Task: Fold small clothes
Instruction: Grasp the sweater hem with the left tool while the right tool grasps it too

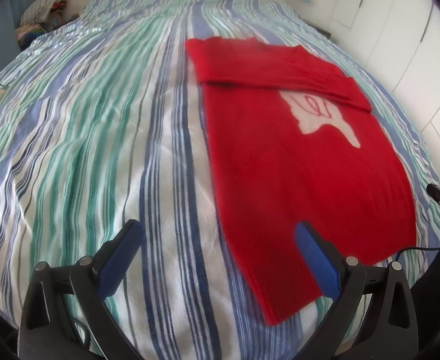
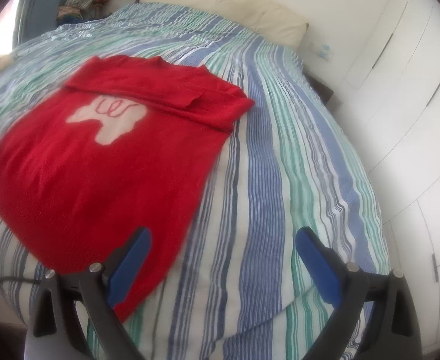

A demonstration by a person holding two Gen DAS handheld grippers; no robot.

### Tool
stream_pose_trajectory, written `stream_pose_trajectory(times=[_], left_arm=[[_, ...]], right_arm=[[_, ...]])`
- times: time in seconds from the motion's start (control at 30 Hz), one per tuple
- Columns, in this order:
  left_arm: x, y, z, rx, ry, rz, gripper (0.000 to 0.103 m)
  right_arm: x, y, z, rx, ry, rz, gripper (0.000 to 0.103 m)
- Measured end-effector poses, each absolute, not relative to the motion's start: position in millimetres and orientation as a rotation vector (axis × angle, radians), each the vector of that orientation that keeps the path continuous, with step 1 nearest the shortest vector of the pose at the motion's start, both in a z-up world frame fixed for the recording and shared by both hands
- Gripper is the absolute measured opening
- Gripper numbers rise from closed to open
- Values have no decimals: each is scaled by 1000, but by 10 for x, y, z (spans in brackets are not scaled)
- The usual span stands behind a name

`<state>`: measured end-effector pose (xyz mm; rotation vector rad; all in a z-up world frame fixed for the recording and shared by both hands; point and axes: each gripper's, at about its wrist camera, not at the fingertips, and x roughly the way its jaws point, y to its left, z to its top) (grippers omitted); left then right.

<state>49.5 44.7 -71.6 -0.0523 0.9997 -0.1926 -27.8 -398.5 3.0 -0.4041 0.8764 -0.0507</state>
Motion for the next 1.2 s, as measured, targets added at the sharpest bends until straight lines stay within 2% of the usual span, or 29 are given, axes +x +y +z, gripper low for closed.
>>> stream_pose_trajectory(times=[0.17, 0.2, 0.3, 0.37, 0.43, 0.53, 0.6, 0.63, 0.73, 0.8, 0.83, 0.87, 0.9, 0.93, 1.07, 1.2], left_arm=[[477, 470, -573, -17, 1060, -191, 101], [437, 532, -445, -16, 1053, -199, 101], [293, 778, -9, -51, 969, -228, 102], [269, 851, 86, -98, 942, -256, 102], [319, 759, -72, -132, 977, -305, 102], [390, 446, -575, -101, 1078, -304, 100], [376, 282, -825, -71, 1132, -283, 89], [349, 229, -892, -69, 1146, -284, 84], [260, 133, -912, -61, 1136, -285, 83], [236, 109, -910, -69, 1147, -297, 70], [238, 114, -917, -86, 1157, -305, 44], [254, 136, -923, -106, 1171, -313, 10], [274, 179, -924, -143, 1185, -320, 4], [296, 242, -905, -192, 1190, -331, 4], [453, 489, -600, -353, 1120, -378, 4], [1032, 598, -203, -407, 1006, -398, 4]], right_arm=[[-292, -4030, 49, -441, 903, -47, 96], [-332, -4042, 105, -468, 920, -19, 93], [-551, -4193, 505, -654, 904, -10, 92], [-687, -4325, 819, -717, 869, -17, 95], [-721, -4412, 963, -619, 919, 70, 95], [-635, -4456, 732, -236, 1000, 290, 95], [-525, -4398, 313, -24, 1080, 371, 94], [-476, -4365, 105, 56, 1114, 384, 87], [-375, -4399, -386, 341, 1167, 399, 75], [-371, -4419, -585, 471, 1185, 397, 70], [-383, -4385, -655, 498, 1199, 414, 58], [-388, -4351, -691, 501, 1207, 430, 48], [-400, -4333, -703, 487, 1203, 425, 18], [-397, -4344, -691, 477, 1190, 404, 5], [-300, -4516, -409, 542, 1070, 403, 5], [112, -4597, 24, 503, 932, 406, 5]])
